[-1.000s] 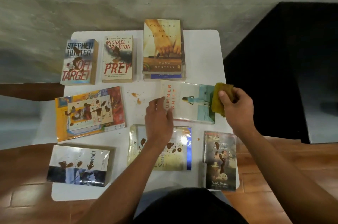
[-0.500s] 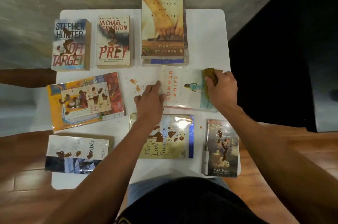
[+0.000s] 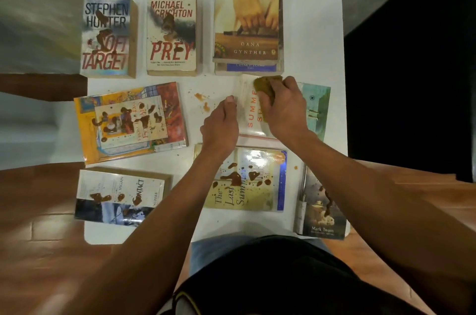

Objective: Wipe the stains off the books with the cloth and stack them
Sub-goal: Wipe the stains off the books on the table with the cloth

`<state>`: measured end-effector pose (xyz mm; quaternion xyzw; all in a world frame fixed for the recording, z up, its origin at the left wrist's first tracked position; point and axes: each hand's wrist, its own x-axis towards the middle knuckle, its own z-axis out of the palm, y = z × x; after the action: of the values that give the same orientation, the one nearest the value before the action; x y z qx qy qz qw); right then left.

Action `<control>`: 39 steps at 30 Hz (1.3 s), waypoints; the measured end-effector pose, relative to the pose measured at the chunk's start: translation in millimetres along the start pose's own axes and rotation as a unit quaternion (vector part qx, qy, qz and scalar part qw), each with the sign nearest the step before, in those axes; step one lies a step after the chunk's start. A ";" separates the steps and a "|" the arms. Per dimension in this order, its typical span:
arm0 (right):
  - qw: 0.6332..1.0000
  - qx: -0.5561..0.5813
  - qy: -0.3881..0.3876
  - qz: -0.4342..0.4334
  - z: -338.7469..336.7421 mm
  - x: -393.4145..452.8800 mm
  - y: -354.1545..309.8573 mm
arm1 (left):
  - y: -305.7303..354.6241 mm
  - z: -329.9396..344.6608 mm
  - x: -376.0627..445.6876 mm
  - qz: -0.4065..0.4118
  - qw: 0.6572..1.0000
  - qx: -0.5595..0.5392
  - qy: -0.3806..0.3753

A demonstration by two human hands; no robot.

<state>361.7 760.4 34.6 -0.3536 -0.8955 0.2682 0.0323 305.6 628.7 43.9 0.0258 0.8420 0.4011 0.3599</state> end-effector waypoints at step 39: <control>0.948 -0.028 -0.227 -0.222 -14.8 -21.5 2.0 | 12.9 -12.3 4.3 0.125 0.986 0.062 -0.092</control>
<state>382.7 754.4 49.1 -0.0763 -0.9421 0.3022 -0.1235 291.6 630.8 55.5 0.1900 0.8189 0.3855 0.3803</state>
